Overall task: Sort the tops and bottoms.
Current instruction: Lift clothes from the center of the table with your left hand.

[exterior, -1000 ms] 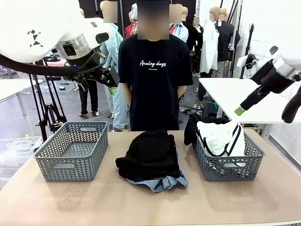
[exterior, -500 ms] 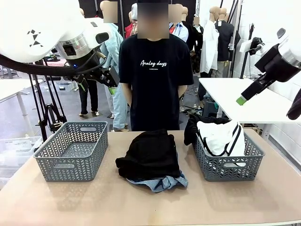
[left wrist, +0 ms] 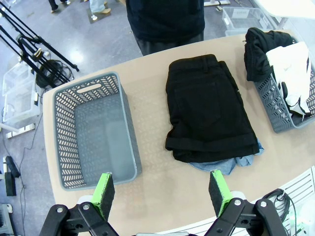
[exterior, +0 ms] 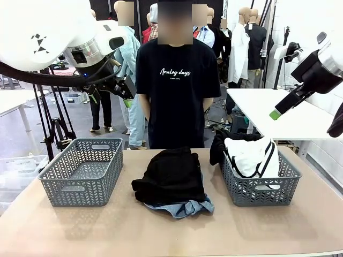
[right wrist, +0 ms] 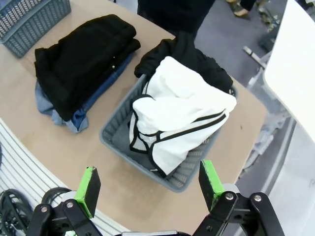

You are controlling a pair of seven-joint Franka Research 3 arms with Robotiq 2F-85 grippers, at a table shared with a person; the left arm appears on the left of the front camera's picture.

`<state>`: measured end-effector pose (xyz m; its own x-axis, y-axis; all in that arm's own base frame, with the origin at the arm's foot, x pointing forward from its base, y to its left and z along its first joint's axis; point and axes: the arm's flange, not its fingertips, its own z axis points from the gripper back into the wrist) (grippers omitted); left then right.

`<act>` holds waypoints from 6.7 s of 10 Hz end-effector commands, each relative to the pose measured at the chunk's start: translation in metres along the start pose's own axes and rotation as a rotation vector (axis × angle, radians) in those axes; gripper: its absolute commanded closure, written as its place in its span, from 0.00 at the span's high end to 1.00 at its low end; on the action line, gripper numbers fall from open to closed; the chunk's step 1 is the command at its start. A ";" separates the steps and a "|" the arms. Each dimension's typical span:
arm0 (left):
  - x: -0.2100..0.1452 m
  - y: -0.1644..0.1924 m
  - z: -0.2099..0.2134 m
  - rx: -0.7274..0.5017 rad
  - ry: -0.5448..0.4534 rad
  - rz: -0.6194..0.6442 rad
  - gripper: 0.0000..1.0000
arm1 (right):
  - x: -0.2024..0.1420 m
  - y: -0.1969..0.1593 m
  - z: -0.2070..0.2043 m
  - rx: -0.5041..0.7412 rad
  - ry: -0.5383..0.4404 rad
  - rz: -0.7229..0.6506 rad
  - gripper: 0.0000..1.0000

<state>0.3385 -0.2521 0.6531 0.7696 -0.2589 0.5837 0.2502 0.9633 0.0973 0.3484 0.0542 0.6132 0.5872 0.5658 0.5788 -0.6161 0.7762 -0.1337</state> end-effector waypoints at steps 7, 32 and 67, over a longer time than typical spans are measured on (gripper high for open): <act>0.013 -0.027 -0.165 -0.129 0.295 0.227 1.00 | 0.001 -0.002 0.000 -0.004 0.000 0.007 1.00; 0.027 -0.115 -0.339 0.025 0.383 0.559 1.00 | 0.001 -0.002 0.000 -0.004 0.000 0.007 1.00; 0.153 -0.185 -0.144 0.182 -0.213 0.499 0.00 | 0.001 -0.002 0.000 -0.004 0.000 0.007 1.00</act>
<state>0.4951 -0.4676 0.5961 0.6770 0.2233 0.7013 -0.1826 0.9740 -0.1339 0.3485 0.0535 0.6140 0.5845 0.5646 0.5828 -0.6190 0.7746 -0.1296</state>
